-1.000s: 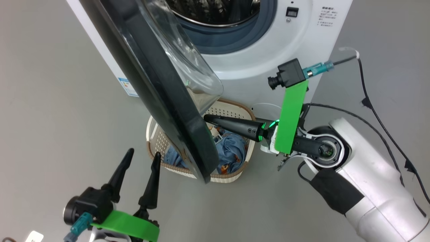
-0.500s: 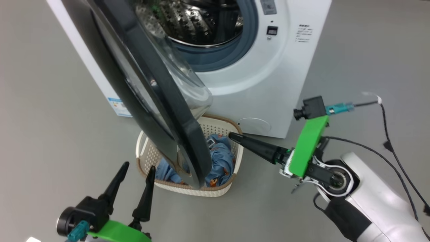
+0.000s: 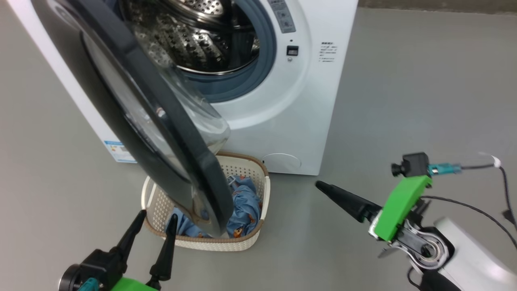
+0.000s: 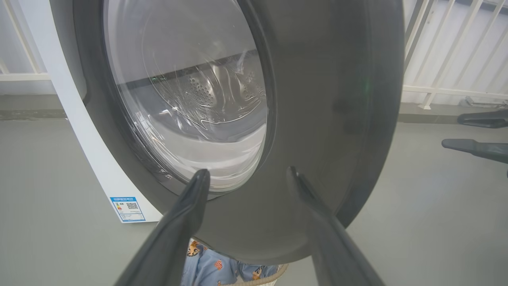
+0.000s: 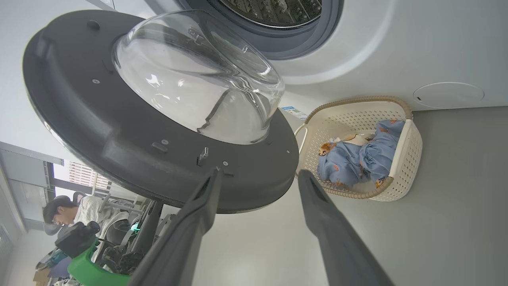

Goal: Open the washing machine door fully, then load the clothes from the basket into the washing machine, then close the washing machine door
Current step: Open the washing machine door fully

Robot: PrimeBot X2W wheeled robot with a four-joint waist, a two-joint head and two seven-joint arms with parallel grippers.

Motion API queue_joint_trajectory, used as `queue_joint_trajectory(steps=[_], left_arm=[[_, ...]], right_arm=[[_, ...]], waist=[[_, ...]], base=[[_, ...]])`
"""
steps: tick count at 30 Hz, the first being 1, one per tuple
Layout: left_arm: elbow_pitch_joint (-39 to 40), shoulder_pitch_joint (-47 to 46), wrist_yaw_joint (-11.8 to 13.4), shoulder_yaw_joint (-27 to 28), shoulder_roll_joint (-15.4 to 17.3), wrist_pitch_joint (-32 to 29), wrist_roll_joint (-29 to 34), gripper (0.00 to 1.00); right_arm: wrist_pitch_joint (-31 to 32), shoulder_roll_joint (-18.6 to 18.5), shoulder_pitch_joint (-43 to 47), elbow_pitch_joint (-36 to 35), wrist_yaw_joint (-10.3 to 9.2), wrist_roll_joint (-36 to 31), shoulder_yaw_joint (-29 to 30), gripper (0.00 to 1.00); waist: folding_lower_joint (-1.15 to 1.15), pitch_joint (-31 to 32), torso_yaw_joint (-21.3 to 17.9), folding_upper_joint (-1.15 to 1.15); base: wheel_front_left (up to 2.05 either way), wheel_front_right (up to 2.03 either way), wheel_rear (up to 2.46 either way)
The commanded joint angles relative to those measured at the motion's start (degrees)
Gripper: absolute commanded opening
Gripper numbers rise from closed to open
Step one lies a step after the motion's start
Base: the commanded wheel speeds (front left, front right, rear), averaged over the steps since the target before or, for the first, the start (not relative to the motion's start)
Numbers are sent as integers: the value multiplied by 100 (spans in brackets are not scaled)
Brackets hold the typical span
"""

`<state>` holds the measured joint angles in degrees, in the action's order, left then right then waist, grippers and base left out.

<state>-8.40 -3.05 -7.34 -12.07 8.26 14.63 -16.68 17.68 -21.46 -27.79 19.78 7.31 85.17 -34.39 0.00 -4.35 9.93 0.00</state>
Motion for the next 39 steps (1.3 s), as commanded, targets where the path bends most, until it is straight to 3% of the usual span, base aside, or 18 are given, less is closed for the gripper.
queue_joint_trajectory(steps=[1, 20, 25, 29, 33, 39], left_arm=[[114, -60, -14, 246, 139, 37, -81, 100], [170, 264, -14, 552, 123, 37, -109, 100], [174, 333, -14, 641, 89, 37, -102, 100], [155, 363, -14, 681, 62, 37, -101, 100], [169, 365, -14, 707, 54, 37, -99, 100], [205, 346, -14, 743, 52, 37, -79, 100]], right_arm=[[-128, -96, 108, -130, 18, -73, -52, 100], [-2297, -1208, 936, 425, 18, -878, -646, 100], [-2966, -1352, 975, 877, 18, -1423, -988, 100], [-3216, -1264, 1015, 1217, 18, -1627, -975, 100], [-3263, -1148, 995, 1287, 18, -2014, -534, 100], [-3266, -799, 1373, 815, 18, -3199, 1022, 100]], waist=[[0, 71, -98, 0], [0, 223, -574, 0], [0, 259, -644, 0], [0, 276, -678, 0], [0, 244, -710, 0], [0, 214, -713, 0]], base=[[0, 0, 0], [0, 0, 0], [0, 0, 0], [0, 0, 0], [0, 0, 0], [0, 0, 0]])
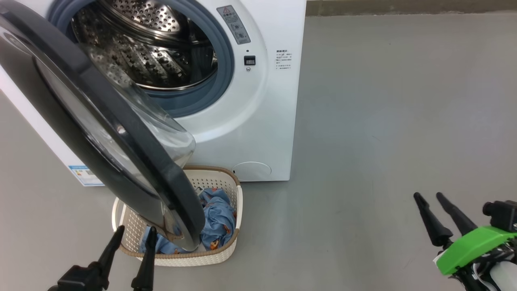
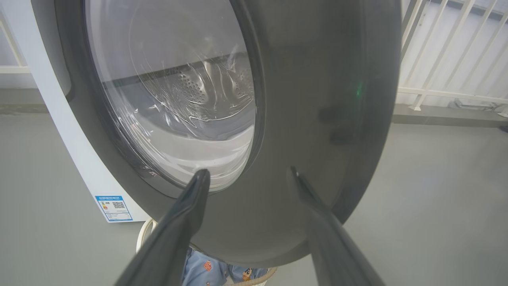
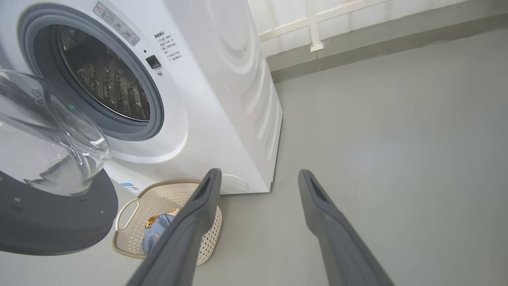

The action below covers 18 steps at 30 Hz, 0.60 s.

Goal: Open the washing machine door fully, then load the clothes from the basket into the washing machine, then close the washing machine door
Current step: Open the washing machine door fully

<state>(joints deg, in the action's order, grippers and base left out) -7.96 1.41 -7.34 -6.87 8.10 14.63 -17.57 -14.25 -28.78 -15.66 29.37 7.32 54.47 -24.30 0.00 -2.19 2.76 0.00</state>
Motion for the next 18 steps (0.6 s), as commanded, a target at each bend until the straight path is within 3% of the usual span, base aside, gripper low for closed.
queue_joint_trajectory(steps=[1, 10, 18], left_arm=[[165, -105, -14, 226, 68, 37, 13, 100], [221, -108, -14, 330, 5, 37, 45, 100], [184, -88, -14, 420, -98, 37, 36, 100]], right_arm=[[-73, -5, 252, -264, 17, -357, 259, 100], [-74, 450, 967, -1169, 17, -1978, 1474, 100], [-74, 697, 1468, -1344, 17, -2635, 1759, 100]], waist=[[0, -3, 11, 0], [0, 18, 88, 0], [0, 5, 156, 0]], base=[[0, 0, 0], [0, 0, 0], [0, 0, 0]])
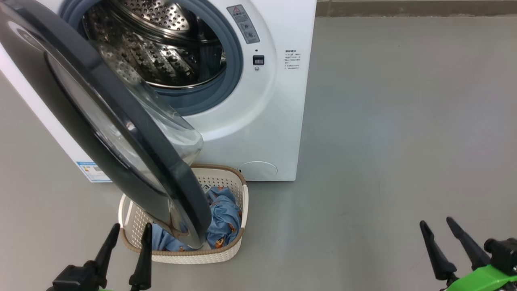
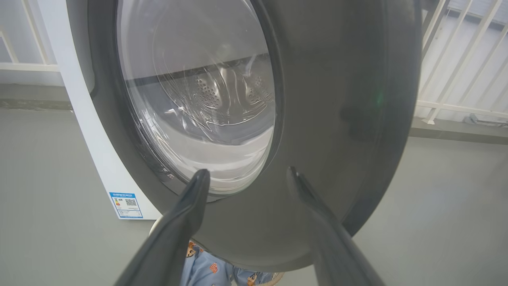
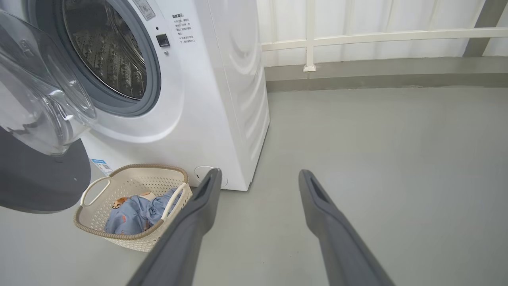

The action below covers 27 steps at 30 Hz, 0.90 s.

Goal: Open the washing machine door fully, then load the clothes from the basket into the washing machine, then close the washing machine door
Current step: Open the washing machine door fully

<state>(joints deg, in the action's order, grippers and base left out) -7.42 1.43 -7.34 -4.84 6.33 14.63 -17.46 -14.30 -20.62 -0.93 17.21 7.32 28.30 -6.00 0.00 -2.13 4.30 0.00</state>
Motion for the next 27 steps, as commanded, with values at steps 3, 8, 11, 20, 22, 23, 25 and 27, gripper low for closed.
queue_joint_trajectory(steps=[3, 8, 11, 20, 22, 23, 25, 27], left_arm=[[119, -101, -14, 235, 58, 37, 23, 100], [113, -140, -14, 274, 50, 37, 27, 100], [167, -208, -14, 419, 11, 37, 30, 36], [1710, -654, -14, 954, -223, 37, 31, 0], [2213, -733, -14, 827, -265, 37, 38, 0], [2431, -766, -14, 707, -283, 37, 24, 0], [2709, -797, -14, 406, -307, 37, 27, 0], [2832, -823, -12, 20, -323, 37, 22, 0]], right_arm=[[-70, -59, 71, -129, 17, -74, 24, 100], [-70, -21, 92, -160, 17, -123, 107, 100], [-70, -6, 94, -179, 17, -144, 130, 100], [-70, 11, 125, -228, 17, -181, 190, 100], [-70, 12, 118, -237, 17, -193, 204, 100], [-70, 15, 115, -244, 17, -199, 211, 100], [-70, 21, 114, -259, 17, -207, 224, 100], [-70, 34, 122, -284, 17, -211, 222, 100]], waist=[[0, -20, 8, 0], [0, -41, -5, 0], [0, -29, -6, 0], [0, -43, 24, 0], [0, -56, 29, 0], [0, -61, 29, 0], [0, -73, 34, 0], [0, -83, 33, 0]], base=[[0, 0, 0], [0, 0, 0], [0, 0, 0], [0, 0, 0], [0, 0, 0], [0, 0, 0], [0, 0, 0], [0, 0, 0]])
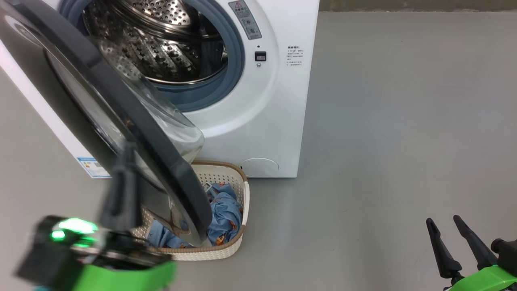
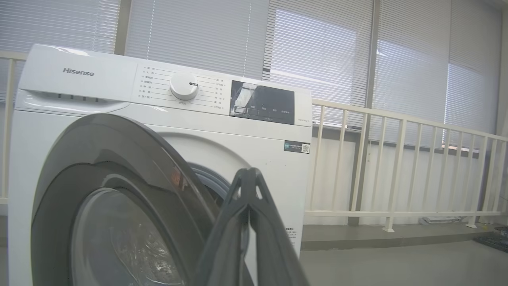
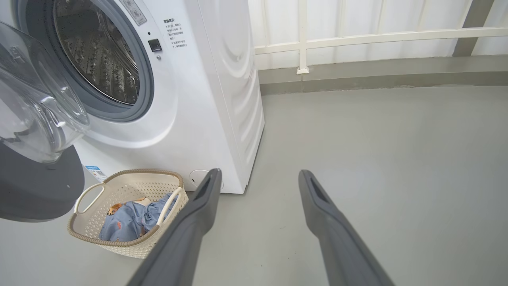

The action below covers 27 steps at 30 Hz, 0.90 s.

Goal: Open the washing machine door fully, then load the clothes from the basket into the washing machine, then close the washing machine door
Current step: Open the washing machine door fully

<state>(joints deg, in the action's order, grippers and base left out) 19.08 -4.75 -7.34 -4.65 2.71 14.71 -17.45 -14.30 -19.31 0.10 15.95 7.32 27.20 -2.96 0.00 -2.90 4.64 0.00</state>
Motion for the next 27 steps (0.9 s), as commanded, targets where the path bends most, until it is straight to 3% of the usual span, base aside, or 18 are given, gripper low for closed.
queue_joint_trajectory(steps=[1, 6, 12, 20, 27], left_arm=[[192, -222, -10, -219, 34, 20, 16, 0], [-71, -319, -5, -1071, 23, -125, -50, 0], [-1341, -566, 87, -1763, 19, -168, -537, 0], [-2593, -978, 173, -1738, 18, -29, -902, 0], [-3138, -1144, 175, -1579, 18, 22, -1014, 0]], right_arm=[[-70, -91, 21, -169, 17, -103, -88, 100], [-70, -80, -4, -192, 17, -104, -126, 100], [-70, -45, -67, -207, 17, -96, -169, 100], [-70, -21, -100, -203, 17, -96, -126, 100], [-70, 5, -94, -213, 17, -96, -129, 100]], waist=[[0, -13, -5, 0], [0, -45, -38, 0], [0, -131, -112, 0], [0, -189, -148, 0], [0, -166, -160, 0]], base=[[0, 0, 0], [0, 0, 0], [0, 0, 0], [0, 0, 0], [0, 0, 0]])
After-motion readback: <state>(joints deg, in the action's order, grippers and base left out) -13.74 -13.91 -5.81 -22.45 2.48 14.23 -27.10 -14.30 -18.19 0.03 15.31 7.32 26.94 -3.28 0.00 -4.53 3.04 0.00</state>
